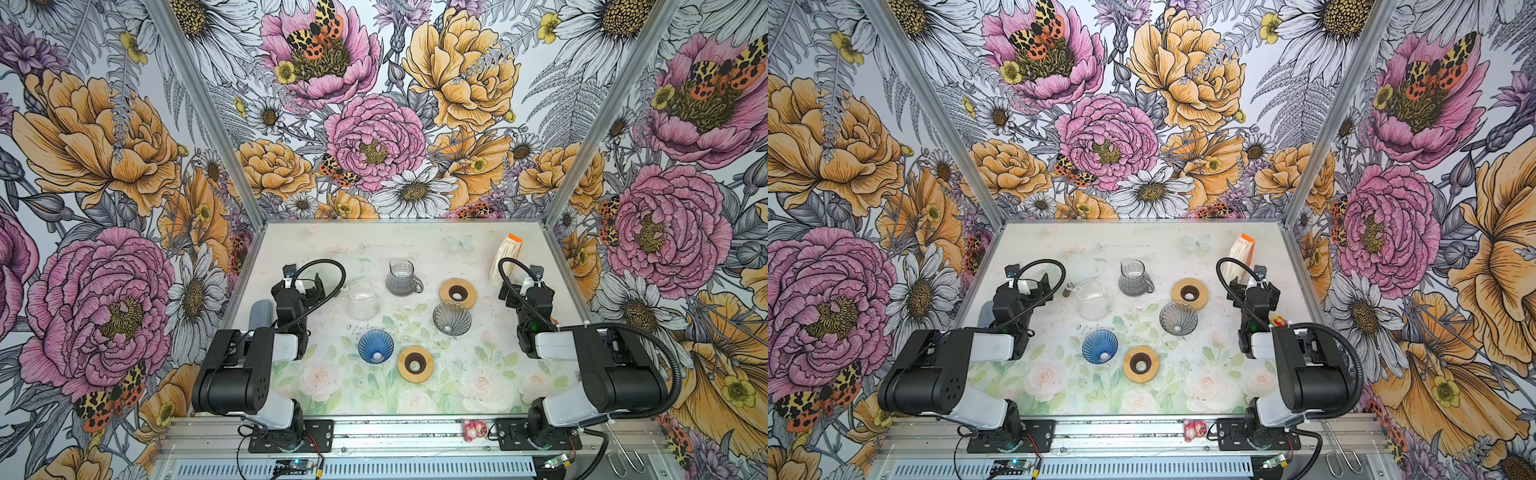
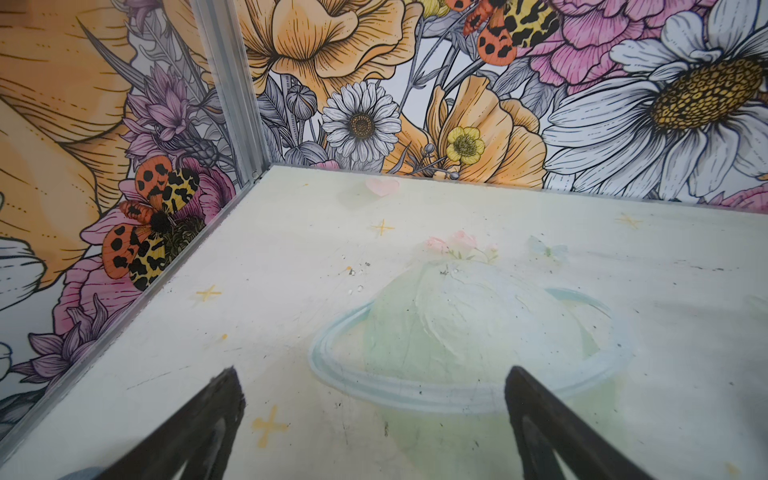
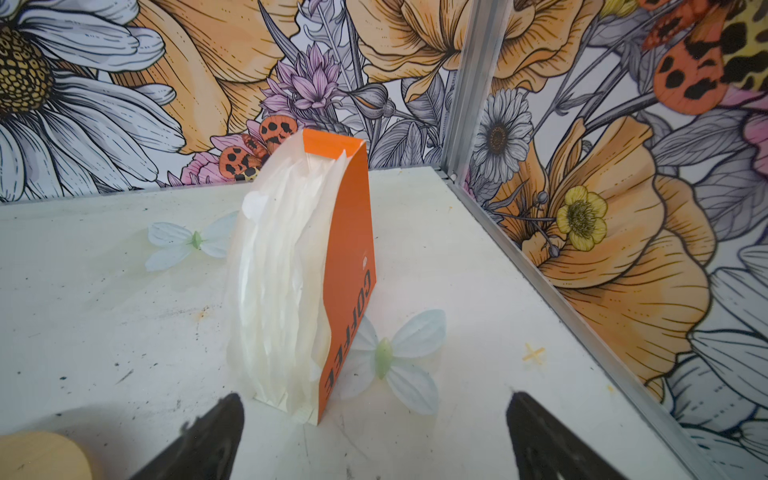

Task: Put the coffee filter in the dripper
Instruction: 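Raise both arms and move the right gripper toward the nearer wooden stand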

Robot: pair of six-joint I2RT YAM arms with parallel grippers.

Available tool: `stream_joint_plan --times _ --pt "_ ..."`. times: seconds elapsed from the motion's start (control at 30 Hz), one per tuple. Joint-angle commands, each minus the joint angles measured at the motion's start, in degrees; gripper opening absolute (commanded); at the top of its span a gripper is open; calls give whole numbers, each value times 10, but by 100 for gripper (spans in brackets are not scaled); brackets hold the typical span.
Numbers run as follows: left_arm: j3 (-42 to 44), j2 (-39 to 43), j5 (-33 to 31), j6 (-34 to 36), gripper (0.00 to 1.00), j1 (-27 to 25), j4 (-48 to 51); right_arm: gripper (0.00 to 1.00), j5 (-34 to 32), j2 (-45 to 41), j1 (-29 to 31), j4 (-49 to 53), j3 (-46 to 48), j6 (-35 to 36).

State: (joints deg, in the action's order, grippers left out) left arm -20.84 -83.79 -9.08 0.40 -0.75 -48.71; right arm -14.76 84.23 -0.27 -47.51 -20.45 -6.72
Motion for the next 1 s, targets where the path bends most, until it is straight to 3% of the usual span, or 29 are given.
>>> stream_joint_plan --times 0.0,0.17,0.33,0.5,0.63,0.8,0.97 --pt "-29 70 20 13 99 -2 85 99 -7 -57 4 36 -9 3" --pt "-62 146 62 15 99 -2 168 100 4 -150 4 147 -36 -5" --pt "-136 212 135 42 99 -3 337 99 17 -261 3 300 -82 -44" --pt "-199 252 199 76 99 -6 465 99 87 -348 3 438 -130 -85" --pt "-222 282 235 89 99 -13 527 98 179 -348 3 570 -199 -113" --pt "-243 307 249 121 99 -33 612 95 299 -329 6 656 -246 -156" --pt "-230 329 256 146 99 -41 657 94 342 -319 25 747 -283 -163"
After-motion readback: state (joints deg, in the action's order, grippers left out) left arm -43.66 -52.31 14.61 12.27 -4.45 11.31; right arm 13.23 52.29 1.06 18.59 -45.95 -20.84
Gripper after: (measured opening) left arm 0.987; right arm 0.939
